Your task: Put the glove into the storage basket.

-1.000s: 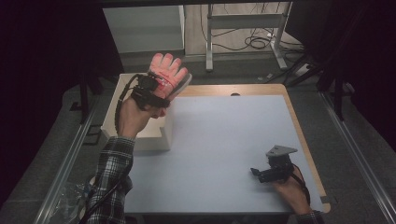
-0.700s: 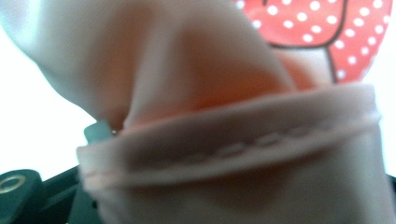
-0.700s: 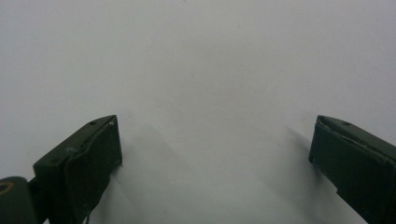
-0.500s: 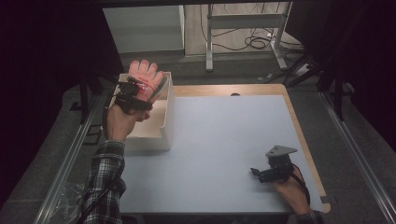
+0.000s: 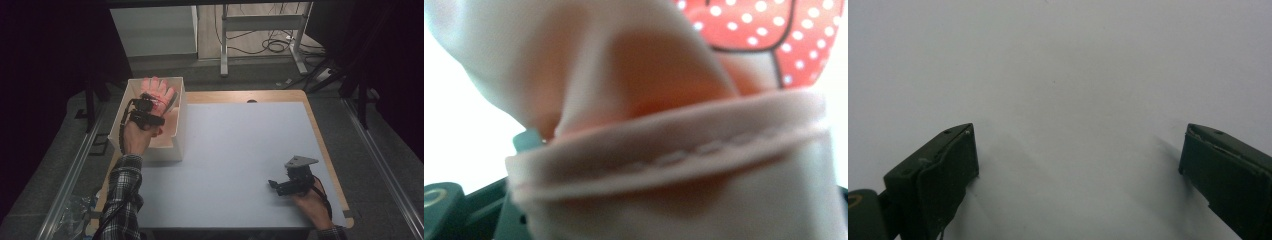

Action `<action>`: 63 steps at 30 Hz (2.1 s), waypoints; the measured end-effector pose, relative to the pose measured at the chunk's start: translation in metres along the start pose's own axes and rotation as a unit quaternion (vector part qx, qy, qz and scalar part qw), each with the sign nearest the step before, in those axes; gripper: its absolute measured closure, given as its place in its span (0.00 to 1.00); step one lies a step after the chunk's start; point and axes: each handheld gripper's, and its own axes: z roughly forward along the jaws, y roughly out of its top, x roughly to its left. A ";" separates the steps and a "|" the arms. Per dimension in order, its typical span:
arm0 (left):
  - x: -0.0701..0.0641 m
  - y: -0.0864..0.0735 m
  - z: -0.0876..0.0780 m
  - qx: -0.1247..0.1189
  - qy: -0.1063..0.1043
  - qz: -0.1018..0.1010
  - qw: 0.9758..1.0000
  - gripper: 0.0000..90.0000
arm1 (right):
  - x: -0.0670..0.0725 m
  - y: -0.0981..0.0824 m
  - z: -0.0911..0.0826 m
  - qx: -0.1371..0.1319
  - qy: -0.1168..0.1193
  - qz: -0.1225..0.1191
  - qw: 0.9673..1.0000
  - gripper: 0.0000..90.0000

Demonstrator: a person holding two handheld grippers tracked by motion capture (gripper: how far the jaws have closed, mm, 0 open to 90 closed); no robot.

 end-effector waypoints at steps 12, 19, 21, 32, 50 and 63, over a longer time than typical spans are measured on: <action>-0.011 0.010 0.033 0.049 0.018 0.003 0.999 0.47 | 0.000 0.000 0.000 0.000 0.000 0.000 1.000 0.03; -0.013 0.015 0.044 0.073 0.026 0.003 0.997 0.41 | 0.000 0.000 0.000 0.000 0.000 0.000 1.000 0.03; -0.013 0.017 0.046 0.080 0.031 0.006 0.996 0.35 | 0.000 0.000 0.000 0.000 0.000 0.000 1.000 0.03; -0.011 0.017 0.049 0.114 0.010 0.005 0.993 0.12 | 0.000 0.000 0.000 0.000 0.000 0.000 1.000 0.03; -0.003 0.012 0.028 0.073 0.010 0.012 0.997 0.22 | 0.000 0.000 0.000 0.000 0.000 0.000 1.000 0.03; -0.002 0.019 0.032 0.043 -0.002 0.004 0.999 0.30 | 0.000 0.000 0.000 0.000 0.000 0.000 1.000 0.03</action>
